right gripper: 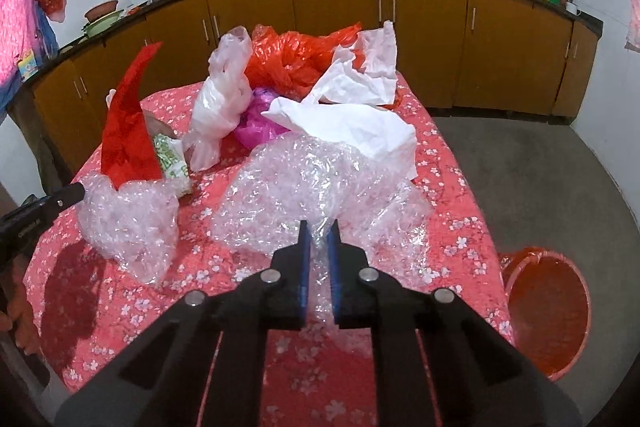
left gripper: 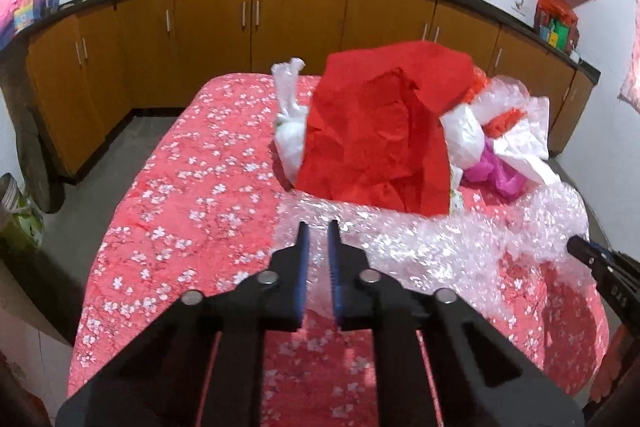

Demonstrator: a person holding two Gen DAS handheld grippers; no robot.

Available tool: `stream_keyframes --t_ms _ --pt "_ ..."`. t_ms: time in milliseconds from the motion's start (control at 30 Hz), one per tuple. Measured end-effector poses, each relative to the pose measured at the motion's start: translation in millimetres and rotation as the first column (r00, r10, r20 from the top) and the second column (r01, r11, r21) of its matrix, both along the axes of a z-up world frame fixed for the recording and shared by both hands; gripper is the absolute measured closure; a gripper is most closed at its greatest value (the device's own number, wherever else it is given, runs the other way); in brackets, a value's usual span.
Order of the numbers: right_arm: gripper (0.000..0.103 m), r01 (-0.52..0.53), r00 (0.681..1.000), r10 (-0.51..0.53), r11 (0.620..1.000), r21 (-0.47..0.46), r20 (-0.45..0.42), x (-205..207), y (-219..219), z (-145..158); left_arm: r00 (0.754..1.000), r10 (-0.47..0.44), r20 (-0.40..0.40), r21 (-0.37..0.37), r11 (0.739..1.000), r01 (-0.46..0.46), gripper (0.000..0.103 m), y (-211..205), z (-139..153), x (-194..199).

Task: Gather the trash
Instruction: 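Reach both grippers to the bubble wrap and close on it, then carry the bubble wrap in both grippers over the orange bin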

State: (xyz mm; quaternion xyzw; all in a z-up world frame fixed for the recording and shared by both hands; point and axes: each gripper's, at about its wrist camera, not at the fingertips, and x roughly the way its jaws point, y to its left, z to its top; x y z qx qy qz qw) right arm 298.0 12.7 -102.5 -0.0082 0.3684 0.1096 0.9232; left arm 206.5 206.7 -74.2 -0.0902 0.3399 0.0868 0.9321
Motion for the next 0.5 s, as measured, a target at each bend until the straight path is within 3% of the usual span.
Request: stream_keyframes --t_ms 133,200,233,367,500 --pt "0.093 0.0 1.0 0.0 1.0 0.001 0.009 -2 -1 4 1.0 0.017 0.021 -0.014 1.0 -0.017 0.093 8 10 -2" --pt "0.093 -0.001 1.0 0.001 1.0 0.004 0.009 -3 -1 5 0.999 0.039 0.013 -0.018 0.999 -0.039 0.059 14 12 -1" --pt "0.093 -0.001 1.0 0.001 1.0 0.004 0.01 -3 -1 5 0.999 0.052 0.017 -0.016 0.999 -0.052 0.038 17 13 -1" --pt "0.093 -0.007 1.0 0.007 1.0 -0.004 0.016 -4 -1 6 0.999 0.02 0.027 0.001 1.0 -0.02 0.034 19 13 -5" --pt "0.093 -0.008 1.0 0.008 1.0 -0.003 0.016 -4 -1 6 0.998 -0.054 -0.016 0.012 0.998 0.054 0.034 16 5 7"
